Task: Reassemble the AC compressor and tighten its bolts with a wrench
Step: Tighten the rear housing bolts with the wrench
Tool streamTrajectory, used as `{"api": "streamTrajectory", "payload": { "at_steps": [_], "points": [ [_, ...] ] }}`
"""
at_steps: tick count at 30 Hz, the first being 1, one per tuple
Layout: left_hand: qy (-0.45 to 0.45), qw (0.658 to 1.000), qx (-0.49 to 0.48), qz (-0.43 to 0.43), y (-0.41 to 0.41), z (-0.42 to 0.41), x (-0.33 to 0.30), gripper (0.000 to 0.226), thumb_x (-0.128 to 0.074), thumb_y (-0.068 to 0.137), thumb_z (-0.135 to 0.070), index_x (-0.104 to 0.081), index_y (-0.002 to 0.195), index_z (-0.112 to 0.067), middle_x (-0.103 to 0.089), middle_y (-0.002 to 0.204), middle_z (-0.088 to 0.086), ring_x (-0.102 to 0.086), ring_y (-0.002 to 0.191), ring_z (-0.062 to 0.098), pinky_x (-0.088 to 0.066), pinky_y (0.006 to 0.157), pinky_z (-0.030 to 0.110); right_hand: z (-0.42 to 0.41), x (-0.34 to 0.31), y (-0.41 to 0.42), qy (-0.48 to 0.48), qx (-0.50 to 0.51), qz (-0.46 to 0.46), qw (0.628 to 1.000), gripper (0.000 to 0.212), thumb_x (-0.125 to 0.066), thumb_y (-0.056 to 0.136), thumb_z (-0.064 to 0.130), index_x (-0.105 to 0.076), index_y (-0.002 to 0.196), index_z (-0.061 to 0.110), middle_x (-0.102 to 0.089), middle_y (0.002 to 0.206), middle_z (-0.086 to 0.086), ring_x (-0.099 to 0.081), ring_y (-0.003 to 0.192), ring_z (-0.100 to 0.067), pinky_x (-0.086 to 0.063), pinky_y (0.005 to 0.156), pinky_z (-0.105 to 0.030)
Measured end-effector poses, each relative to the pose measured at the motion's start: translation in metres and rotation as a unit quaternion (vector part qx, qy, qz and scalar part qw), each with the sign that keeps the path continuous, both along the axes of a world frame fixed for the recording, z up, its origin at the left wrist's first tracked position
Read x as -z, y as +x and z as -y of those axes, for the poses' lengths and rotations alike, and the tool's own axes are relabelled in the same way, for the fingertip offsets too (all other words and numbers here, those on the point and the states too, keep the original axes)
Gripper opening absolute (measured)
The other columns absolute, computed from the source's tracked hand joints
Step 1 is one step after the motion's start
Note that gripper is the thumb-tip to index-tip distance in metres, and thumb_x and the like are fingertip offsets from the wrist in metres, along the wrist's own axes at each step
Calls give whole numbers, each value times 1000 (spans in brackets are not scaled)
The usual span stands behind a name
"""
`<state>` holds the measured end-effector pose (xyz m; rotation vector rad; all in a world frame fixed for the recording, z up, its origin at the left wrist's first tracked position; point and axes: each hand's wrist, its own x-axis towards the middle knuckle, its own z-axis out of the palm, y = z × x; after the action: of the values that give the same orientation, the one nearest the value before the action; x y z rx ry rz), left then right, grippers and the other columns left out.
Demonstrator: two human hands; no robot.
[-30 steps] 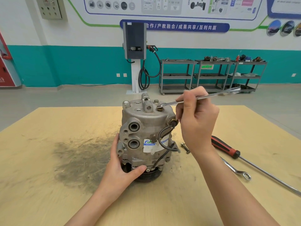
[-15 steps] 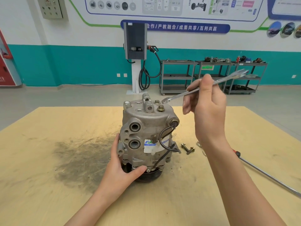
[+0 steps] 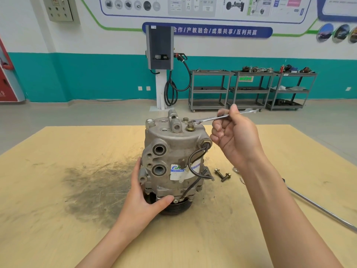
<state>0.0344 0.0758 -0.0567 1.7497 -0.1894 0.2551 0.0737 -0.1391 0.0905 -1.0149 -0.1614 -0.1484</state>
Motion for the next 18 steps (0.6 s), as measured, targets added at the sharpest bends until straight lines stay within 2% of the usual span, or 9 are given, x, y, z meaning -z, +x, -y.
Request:
{"api": "streamTrajectory", "payload": {
  "at_steps": [3, 8, 10, 13, 16, 18],
  "points": [
    [-4, 1000, 1, 2, 0, -1, 1, 108, -88, 59, -50, -4, 125, -67, -49, 129, -38, -44, 115, -26, -32, 83, -8, 2, 1, 2, 1, -33, -31, 999, 37, -31, 106, 32, -53, 89, 9, -50, 51, -2, -40, 41, -10, -40, 41, -20],
    [-1, 1000, 6, 4, 0, 0, 0, 108, -80, 51, -59, -4, 128, -65, -48, 121, -50, -45, 117, -23, -32, 86, -7, 7, 2, 4, 13, -81, -70, 994, 35, -31, 106, 31, -54, 92, 9, -48, 52, -2, -38, 41, -9, -38, 40, -19],
    [-7, 1000, 14, 8, 0, -1, 0, 112, -80, 51, -59, -7, 135, -61, -49, 126, -45, -47, 120, -18, -35, 92, -2, 8, 1, 5, 8, -85, -73, 994, 34, -31, 106, 30, -53, 93, 9, -48, 52, -1, -39, 41, -8, -38, 40, -19],
    [-10, 1000, 26, 13, -1, -1, 1, 124, -82, 52, -58, -8, 150, -44, -50, 138, -29, -48, 127, -8, -38, 103, 11, 11, -1, 7, -1, -90, -74, 993, 34, -30, 107, 29, -53, 93, 9, -48, 51, 0, -40, 40, -8, -38, 40, -18],
    [-13, 1000, 26, 10, 0, -1, 1, 120, -82, 52, -55, -10, 148, -47, -49, 139, -25, -48, 125, -10, -37, 95, 2, 11, -7, 13, -18, -111, -93, 989, 32, -31, 106, 28, -53, 92, 9, -46, 51, 0, -38, 39, -8, -37, 39, -17],
    [-17, 999, 27, 9, 0, 0, 1, 123, -82, 52, -54, -9, 150, -42, -49, 140, -23, -48, 125, -10, -37, 92, 0, 11, -12, 18, -45, -124, -103, 986, 32, -32, 106, 27, -53, 90, 9, -45, 51, 1, -36, 39, -8, -36, 38, -18]
  ]
}}
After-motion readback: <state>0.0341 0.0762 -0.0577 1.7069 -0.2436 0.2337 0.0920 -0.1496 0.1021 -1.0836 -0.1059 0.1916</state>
